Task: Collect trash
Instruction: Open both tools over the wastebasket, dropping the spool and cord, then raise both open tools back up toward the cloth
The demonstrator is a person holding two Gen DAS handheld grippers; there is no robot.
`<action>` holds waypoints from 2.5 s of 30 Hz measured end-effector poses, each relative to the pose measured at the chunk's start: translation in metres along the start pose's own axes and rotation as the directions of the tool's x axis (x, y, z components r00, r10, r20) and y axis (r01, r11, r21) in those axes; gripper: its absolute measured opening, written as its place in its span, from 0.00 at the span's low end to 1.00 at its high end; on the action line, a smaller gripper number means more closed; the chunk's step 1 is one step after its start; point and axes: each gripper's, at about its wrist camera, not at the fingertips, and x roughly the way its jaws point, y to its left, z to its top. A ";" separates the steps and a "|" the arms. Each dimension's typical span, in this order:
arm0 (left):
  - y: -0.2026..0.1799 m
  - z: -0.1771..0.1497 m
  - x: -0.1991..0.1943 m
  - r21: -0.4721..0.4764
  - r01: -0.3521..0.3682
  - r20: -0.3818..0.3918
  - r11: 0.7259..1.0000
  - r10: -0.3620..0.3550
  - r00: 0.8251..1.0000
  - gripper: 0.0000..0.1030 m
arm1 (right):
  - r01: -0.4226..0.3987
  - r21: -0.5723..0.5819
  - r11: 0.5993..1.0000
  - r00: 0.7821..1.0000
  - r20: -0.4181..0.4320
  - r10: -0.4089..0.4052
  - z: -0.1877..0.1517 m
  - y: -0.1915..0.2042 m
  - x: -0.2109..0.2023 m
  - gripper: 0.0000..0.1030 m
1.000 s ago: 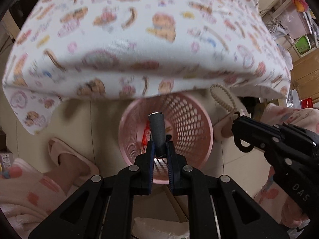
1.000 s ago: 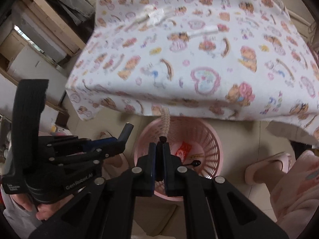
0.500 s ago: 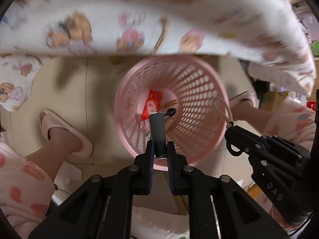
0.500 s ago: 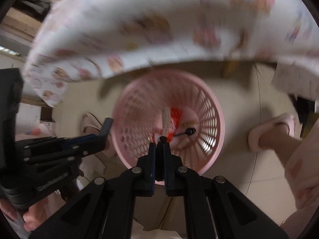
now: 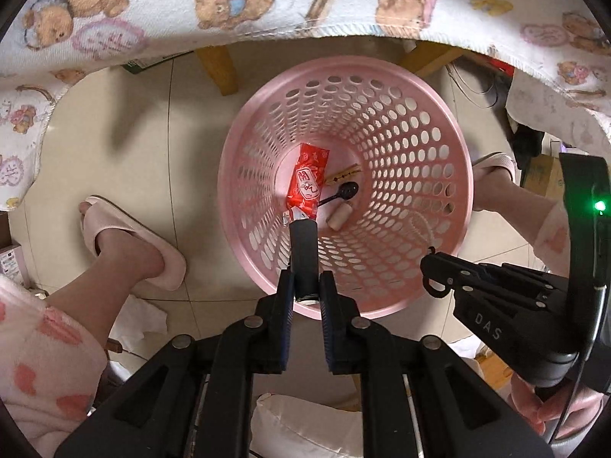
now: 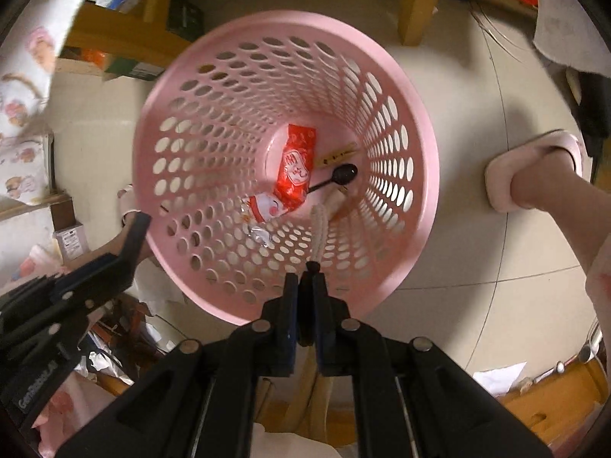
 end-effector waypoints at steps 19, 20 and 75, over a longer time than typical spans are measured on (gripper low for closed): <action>0.012 -0.006 -0.058 -0.008 -0.084 0.197 0.996 0.083 0.977 0.47 | 0.072 -0.015 0.997 0.991 0.115 -0.070 0.002 0.006 -0.032 0.39; 0.012 -0.007 -0.064 -0.009 -0.080 0.220 0.997 0.080 0.972 0.47 | 0.074 -0.028 0.997 0.989 0.133 -0.070 0.001 0.009 -0.037 0.41; 0.037 -0.024 -0.196 -0.190 -0.116 0.788 0.975 0.222 0.574 0.94 | 0.284 -0.151 0.947 0.521 0.854 -0.020 -0.027 0.075 -0.237 0.99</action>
